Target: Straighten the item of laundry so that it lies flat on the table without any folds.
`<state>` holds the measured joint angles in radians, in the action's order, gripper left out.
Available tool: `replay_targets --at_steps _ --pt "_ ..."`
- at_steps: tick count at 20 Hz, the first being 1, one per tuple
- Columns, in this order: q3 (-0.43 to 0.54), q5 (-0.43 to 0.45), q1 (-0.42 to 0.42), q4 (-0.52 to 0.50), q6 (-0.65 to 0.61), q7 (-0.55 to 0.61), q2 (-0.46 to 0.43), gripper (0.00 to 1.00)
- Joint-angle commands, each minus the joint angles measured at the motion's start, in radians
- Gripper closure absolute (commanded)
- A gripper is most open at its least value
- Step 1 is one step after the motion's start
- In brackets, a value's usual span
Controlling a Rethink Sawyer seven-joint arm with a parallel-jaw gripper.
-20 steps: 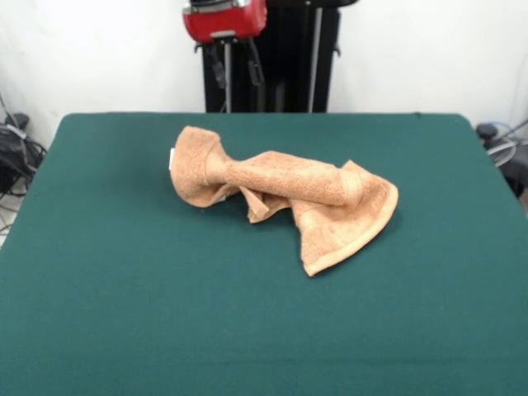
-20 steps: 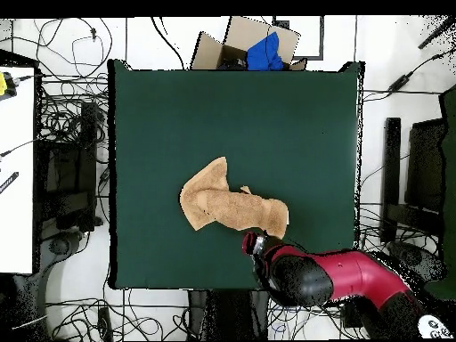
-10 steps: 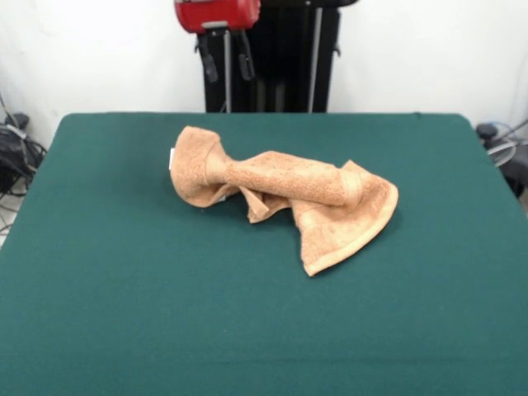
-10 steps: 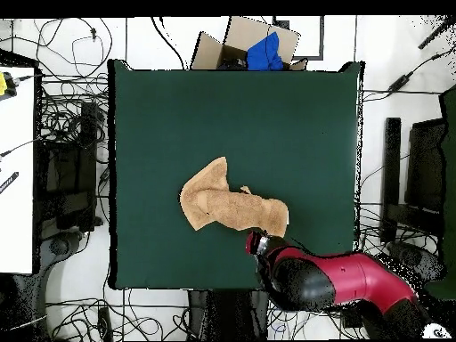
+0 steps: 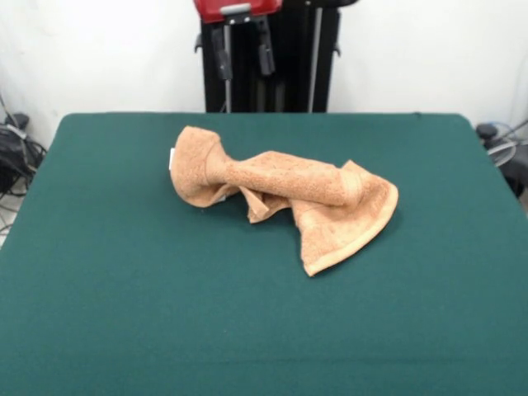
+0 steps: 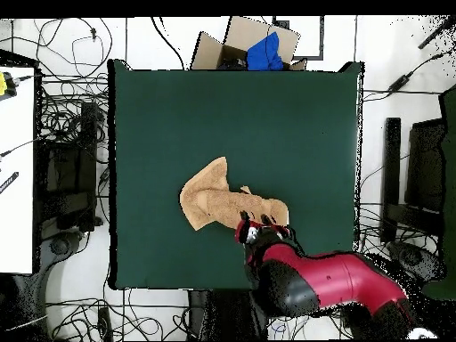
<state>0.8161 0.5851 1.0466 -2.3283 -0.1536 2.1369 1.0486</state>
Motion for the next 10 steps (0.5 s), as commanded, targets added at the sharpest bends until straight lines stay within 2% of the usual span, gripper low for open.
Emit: replay_targets --at_steps 1,8,10 --pt "-0.057 0.018 -0.07 -0.033 0.046 0.076 0.041 0.0" --pt "-0.131 0.032 -0.099 -0.02 0.071 0.082 0.058 0.0" --pt "-0.183 0.053 -0.119 -0.004 0.09 0.094 0.042 0.0"
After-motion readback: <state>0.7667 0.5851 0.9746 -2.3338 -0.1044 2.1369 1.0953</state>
